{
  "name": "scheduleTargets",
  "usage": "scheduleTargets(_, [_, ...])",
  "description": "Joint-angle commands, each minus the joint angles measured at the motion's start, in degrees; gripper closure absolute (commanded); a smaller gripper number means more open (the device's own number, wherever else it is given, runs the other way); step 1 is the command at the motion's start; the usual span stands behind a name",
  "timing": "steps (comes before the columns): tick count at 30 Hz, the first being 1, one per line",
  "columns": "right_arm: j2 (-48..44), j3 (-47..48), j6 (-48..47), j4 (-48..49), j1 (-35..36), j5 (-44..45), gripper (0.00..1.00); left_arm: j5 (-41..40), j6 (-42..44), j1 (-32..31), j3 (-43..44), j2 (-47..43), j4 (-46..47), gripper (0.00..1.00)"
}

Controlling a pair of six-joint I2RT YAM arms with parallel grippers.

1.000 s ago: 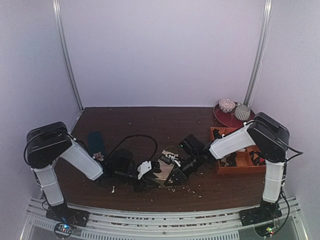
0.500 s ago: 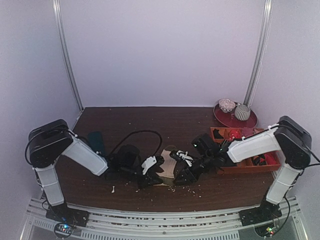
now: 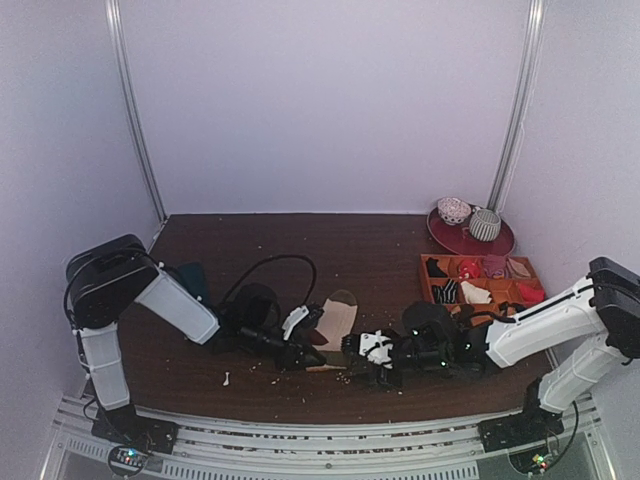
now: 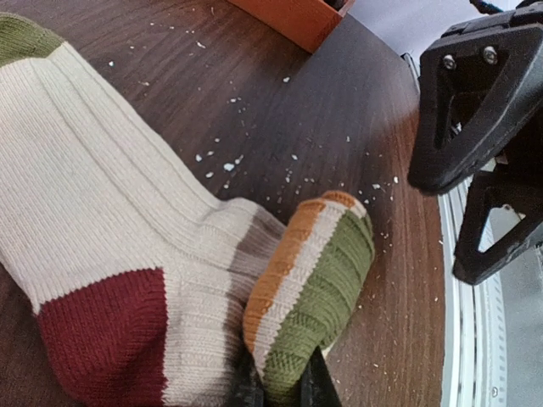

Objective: Roll the socks
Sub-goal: Roll a pair of socks at the center of the board.

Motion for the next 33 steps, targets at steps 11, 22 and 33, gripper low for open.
scheduleTargets(11, [12.64,8.75,-8.86,-1.32,2.18,11.17,0.48,-1.37,-0.66,0.52,-3.61,5.58,-19.39,1.0])
scheduleTargets(22, [17.6,10.2,-1.89,-7.41,1.96,12.31,0.83,-3.39,2.26,1.13,-3.73,0.72,-17.37,0.68])
scheduleTargets(33, [20.71,17.01,8.94,-25.62,-4.68,-17.68,0.85,-7.95,19.88,0.79,-7.61,-20.19,-2.77,0.02])
